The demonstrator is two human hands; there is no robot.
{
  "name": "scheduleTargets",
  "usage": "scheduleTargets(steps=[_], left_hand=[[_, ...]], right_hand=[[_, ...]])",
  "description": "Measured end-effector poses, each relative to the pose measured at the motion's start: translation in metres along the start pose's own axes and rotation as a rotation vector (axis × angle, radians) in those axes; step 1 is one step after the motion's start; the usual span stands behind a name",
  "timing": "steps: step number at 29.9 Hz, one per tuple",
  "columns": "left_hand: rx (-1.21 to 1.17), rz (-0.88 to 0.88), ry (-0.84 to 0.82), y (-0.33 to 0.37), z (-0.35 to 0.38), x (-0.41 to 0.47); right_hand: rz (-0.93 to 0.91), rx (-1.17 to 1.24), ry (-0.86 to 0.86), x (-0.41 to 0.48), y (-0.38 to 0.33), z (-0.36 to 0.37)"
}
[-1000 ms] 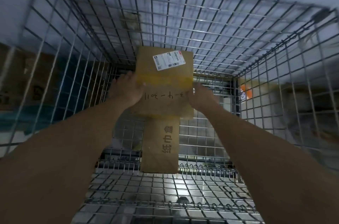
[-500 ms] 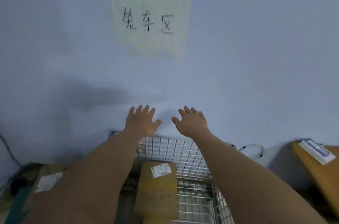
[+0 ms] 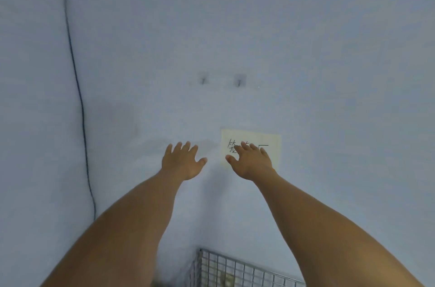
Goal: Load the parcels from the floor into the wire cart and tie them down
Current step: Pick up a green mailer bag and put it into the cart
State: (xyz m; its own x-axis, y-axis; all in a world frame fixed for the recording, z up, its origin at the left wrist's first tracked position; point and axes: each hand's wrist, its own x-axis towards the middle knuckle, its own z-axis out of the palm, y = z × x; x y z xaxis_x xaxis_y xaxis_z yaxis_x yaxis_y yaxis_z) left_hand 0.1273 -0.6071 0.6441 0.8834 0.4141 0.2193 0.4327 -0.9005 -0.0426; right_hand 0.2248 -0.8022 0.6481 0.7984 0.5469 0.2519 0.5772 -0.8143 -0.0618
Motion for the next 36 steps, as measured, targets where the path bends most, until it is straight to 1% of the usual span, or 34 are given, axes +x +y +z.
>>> scheduleTargets(steps=[6,12,17,19,21,27,32,36], left_hand=[[0.105,-0.212,0.034,-0.156,-0.049,-0.069],[0.192,-0.457,0.036,-0.331,-0.088,-0.168],[0.233,-0.669,0.050,-0.447,-0.111,-0.263],[0.251,-0.753,0.048,-0.484,-0.115,-0.302],[0.245,-0.790,0.042,-0.508,-0.117,-0.326],[0.348,-0.936,0.033,-0.602,-0.122,-0.404],[0.379,-1.002,0.041,-0.669,-0.118,-0.419],[0.396,-0.979,0.060,-0.721,-0.113,-0.399]], right_hand=[[-0.230,0.069,0.015,0.007,-0.163,-0.031],[-0.483,0.116,0.032,-0.008,-0.352,-0.054],[-0.689,0.168,0.062,-0.040,-0.494,-0.066],[-0.775,0.179,0.059,-0.056,-0.548,-0.067],[-0.821,0.183,0.055,-0.066,-0.582,-0.067],[-0.994,0.221,0.025,-0.096,-0.715,-0.062],[-1.080,0.246,0.050,-0.095,-0.806,-0.054],[-1.092,0.270,0.065,-0.066,-0.863,-0.042]])
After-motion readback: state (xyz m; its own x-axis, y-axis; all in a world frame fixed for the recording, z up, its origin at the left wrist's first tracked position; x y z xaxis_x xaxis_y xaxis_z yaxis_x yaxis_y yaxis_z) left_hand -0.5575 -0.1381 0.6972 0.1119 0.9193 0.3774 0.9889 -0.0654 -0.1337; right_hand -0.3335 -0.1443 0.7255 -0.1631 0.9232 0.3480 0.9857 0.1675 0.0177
